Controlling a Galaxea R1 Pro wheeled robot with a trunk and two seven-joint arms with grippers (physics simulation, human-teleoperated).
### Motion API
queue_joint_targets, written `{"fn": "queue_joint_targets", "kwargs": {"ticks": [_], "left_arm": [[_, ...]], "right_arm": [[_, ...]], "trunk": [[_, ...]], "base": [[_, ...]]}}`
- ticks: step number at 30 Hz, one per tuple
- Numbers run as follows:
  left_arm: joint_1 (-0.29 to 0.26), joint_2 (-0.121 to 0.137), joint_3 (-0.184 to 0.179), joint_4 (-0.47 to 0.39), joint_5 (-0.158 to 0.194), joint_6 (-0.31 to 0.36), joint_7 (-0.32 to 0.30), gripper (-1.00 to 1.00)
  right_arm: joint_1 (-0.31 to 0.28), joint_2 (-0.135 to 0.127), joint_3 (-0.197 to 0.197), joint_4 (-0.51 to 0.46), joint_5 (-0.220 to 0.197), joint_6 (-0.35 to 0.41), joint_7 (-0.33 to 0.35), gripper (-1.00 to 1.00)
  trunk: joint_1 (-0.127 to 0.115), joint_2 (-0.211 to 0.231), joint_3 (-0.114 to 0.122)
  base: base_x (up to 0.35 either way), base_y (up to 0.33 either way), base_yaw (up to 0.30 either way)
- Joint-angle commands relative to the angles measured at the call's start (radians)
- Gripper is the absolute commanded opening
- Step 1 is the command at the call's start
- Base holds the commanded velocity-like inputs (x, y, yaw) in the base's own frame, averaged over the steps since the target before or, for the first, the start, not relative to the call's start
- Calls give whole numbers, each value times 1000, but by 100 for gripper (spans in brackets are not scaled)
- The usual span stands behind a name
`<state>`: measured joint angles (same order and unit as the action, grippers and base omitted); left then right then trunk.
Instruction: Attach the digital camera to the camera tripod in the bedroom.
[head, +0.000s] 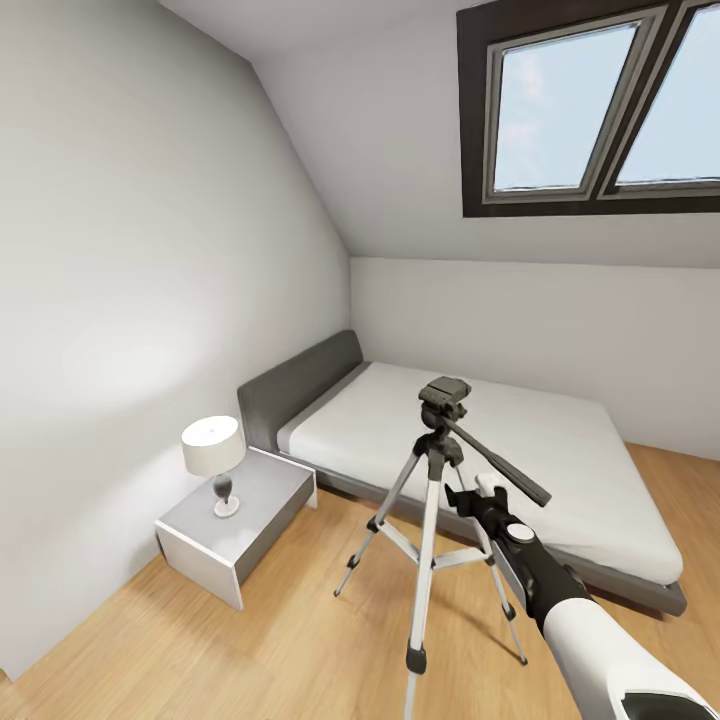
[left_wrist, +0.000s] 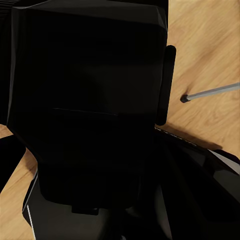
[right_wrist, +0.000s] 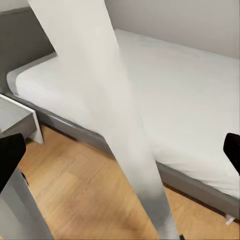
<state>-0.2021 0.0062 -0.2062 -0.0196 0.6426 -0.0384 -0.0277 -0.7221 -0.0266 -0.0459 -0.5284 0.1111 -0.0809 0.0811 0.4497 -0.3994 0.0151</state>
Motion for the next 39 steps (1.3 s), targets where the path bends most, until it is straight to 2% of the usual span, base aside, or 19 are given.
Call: {"fn": "queue_joint_targets", "kwargs": {"ticks": [1, 11, 39], "left_arm": [[0, 0, -9, 1, 8, -3, -3, -100], [0, -2, -6, 0, 8, -2, -2, -100], [0, -3, -5, 1, 9, -2, 6, -100]], "right_arm": [[0, 1, -5, 1, 10, -4, 6, 100], [0, -1, -5, 1, 11, -5, 5, 100], [0, -6, -3, 1, 12, -4, 5, 100]], "trunk": [[0, -1, 0], [0, -1, 0], [0, -1, 0]], "base": [[0, 0, 0], [-79, 0, 0], [-339, 0, 0]]}}
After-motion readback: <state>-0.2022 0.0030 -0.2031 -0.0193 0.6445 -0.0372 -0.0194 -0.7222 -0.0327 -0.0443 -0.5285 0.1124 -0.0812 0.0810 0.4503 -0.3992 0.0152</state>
